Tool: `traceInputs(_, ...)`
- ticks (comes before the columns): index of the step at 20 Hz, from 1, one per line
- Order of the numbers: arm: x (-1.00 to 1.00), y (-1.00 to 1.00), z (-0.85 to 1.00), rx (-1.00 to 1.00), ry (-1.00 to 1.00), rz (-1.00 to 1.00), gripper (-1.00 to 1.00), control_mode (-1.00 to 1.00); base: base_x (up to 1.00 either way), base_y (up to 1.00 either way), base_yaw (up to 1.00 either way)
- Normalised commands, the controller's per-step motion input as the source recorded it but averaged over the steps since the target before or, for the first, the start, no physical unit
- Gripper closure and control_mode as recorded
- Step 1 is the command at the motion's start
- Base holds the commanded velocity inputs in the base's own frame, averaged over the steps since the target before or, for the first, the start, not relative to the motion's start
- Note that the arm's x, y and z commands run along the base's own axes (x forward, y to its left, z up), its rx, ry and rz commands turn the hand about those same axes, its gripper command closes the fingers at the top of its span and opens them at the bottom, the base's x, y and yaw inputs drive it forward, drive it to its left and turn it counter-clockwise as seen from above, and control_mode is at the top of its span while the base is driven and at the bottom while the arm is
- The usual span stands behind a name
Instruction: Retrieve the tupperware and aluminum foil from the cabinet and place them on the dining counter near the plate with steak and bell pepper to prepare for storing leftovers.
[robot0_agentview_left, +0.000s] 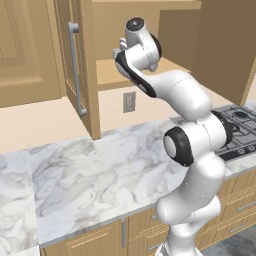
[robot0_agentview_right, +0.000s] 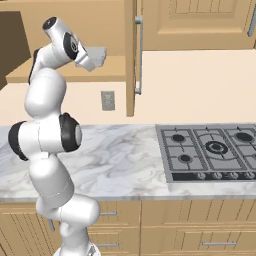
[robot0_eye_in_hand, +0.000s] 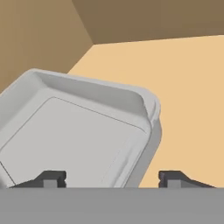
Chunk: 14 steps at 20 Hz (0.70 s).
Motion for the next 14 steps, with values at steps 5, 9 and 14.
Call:
traceInputs(5, 0.0, -0.03, -0.04, -0.02, 0.09, -0.08, 1.0, -1.0, 0.0, 0.0, 0.0)
traceInputs(9, 0.02, 0.0, -0.05, 0.0, 0.0, 0.0, 1.0, -1.0, 0.0, 0.0, 0.0)
traceInputs(14, 0.03, 0.0, -0.21, 0.0, -0.06, -0.01, 1.0, -1.0, 0.0, 0.0, 0.0)
